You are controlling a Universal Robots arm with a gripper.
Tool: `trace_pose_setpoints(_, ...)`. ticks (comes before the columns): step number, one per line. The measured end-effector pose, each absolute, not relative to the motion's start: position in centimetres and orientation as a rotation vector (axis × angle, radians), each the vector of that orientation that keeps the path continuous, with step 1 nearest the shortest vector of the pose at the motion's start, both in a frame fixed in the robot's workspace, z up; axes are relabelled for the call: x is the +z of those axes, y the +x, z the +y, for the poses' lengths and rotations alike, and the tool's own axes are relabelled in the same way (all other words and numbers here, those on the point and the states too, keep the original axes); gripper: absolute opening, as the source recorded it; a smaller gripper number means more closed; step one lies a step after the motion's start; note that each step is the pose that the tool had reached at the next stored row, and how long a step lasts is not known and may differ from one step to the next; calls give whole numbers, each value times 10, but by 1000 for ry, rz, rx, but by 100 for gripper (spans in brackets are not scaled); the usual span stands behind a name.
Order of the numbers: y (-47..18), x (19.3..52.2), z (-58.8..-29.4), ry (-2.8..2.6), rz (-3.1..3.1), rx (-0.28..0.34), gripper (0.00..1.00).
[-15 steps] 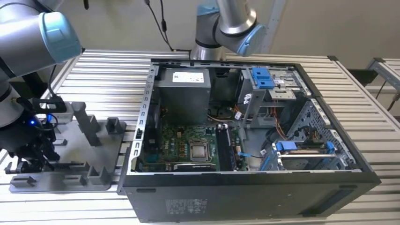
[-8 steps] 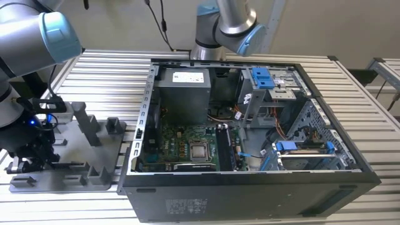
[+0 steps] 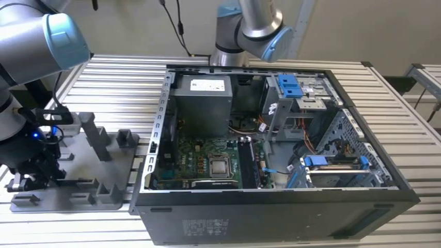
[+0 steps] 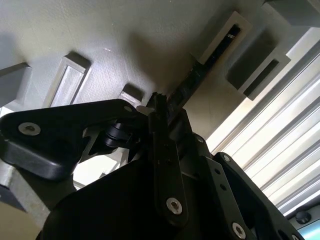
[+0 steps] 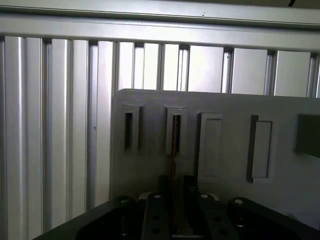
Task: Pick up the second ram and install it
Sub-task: 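Pick up the second ram and move it above second insertion slot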
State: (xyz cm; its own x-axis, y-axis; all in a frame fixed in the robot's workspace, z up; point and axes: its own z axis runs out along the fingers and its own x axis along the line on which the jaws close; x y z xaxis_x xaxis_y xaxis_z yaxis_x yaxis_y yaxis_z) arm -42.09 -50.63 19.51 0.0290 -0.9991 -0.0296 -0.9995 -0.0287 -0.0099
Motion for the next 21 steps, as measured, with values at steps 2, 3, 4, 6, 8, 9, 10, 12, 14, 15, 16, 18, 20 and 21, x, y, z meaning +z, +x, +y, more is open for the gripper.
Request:
trace_pose_setpoints(2,-421,195,-506,-2233,2170,22,27)
trace_pose_setpoints(3,-421,195,-506,-2233,2170,22,27)
trace_pose_setpoints(4,-421,195,-506,-2233,2170,22,25)
trace_pose_setpoints(6,-421,195,-506,-2233,2170,22,18)
trace_pose_setpoints(8,-421,195,-506,-2233,2170,22,14)
trace_pose_setpoints(9,-421,195,-506,-2233,2170,22,14)
trace_pose_setpoints(10,-421,195,-506,-2233,2170,22,14)
trace_pose_setpoints(12,-421,195,-506,-2233,2170,22,14)
trace_pose_setpoints(14,-421,195,-506,-2233,2170,22,14)
trace_pose_setpoints(15,-421,195,-506,-2233,2170,22,14)
trace_pose_setpoints(16,-421,195,-506,-2233,2170,22,14)
trace_pose_setpoints(18,-421,195,-506,-2233,2170,22,14)
trace_pose_setpoints(20,-421,195,-506,-2233,2170,22,14)
trace_pose_setpoints(21,-421,195,-506,-2233,2170,22,14)
